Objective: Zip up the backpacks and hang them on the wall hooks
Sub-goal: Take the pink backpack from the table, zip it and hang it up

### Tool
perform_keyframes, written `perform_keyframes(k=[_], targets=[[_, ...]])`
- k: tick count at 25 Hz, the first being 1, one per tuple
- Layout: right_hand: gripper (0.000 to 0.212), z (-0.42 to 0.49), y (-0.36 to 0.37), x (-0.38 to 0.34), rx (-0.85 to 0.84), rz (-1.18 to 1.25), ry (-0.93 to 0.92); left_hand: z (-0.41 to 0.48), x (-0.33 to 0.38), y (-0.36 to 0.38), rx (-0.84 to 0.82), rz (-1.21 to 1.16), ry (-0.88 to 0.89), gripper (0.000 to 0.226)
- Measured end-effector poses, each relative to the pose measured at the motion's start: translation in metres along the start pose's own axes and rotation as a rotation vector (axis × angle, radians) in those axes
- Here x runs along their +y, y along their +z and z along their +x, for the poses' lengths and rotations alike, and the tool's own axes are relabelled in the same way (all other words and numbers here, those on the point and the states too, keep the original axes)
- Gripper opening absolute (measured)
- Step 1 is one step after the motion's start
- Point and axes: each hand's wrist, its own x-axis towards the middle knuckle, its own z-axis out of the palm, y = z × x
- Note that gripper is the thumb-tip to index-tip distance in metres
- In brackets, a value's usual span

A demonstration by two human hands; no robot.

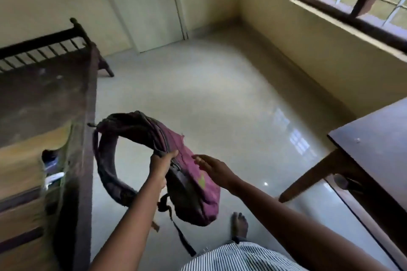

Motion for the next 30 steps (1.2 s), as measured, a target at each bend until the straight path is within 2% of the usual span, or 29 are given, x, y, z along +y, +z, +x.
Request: perform_keyframes(k=[3, 4, 9, 11, 13, 14, 16, 17, 19, 21, 23, 25, 26, 28, 30], targets=[[0.033, 0.026, -0.006, -0.01, -0.041, 0.487, 0.167, -0.005, 0.013, -0.031, 0.111, 0.297, 0.122, 0.044], [0.035, 0.033, -0.008, -0.016, -0.064, 0.568, 0.196, -0.007, 0.015, -0.04, 0.121, 0.391, 0.162, 0.045], [0.071, 0.077, -0.014, -0.055, -0.131, 0.679, 0.343, -0.016, 0.025, -0.049, 0.213, 0.938, 0.408, 0.038], [0.072, 0.096, -0.019, -0.063, -0.105, 0.699, 0.45, -0.014, 0.025, -0.042, 0.203, 1.055, 0.58, 0.03], [0.056, 0.114, -0.019, -0.057, -0.006, 0.761, 0.515, -0.002, 0.022, -0.036, 0.142, 1.103, 0.711, 0.022], [0.046, 0.123, -0.018, -0.05, 0.067, 0.801, 0.541, 0.009, 0.023, -0.034, 0.108, 1.098, 0.736, 0.02], [0.033, 0.142, -0.018, -0.041, 0.185, 0.767, 0.579, 0.034, 0.026, -0.031, 0.007, 0.995, 0.671, 0.03], [0.028, 0.153, -0.02, -0.037, 0.227, 0.722, 0.579, 0.047, 0.031, -0.032, -0.084, 0.909, 0.577, 0.044], [0.021, 0.176, -0.027, -0.041, 0.292, 0.622, 0.531, 0.073, 0.051, -0.033, -0.311, 0.681, 0.264, 0.081], [0.023, 0.198, -0.031, -0.054, 0.29, 0.413, 0.411, 0.096, 0.077, -0.025, -0.425, 0.434, -0.01, 0.1], [0.023, 0.225, -0.031, -0.078, 0.194, 0.096, 0.237, 0.131, 0.114, -0.006, -0.384, 0.298, -0.044, 0.099], [0.043, 0.251, -0.028, -0.108, 0.068, -0.196, 0.067, 0.165, 0.155, 0.018, -0.322, 0.124, 0.021, 0.083], [0.049, 0.264, -0.027, -0.121, 0.034, -0.289, 0.008, 0.182, 0.175, 0.026, -0.257, 0.054, 0.059, 0.072], [0.053, 0.293, -0.034, -0.145, 0.01, -0.435, -0.112, 0.215, 0.204, 0.03, -0.022, -0.021, 0.118, 0.058], [0.047, 0.321, -0.044, -0.161, 0.006, -0.509, -0.18, 0.246, 0.221, 0.02, 0.15, -0.121, 0.107, 0.05]])
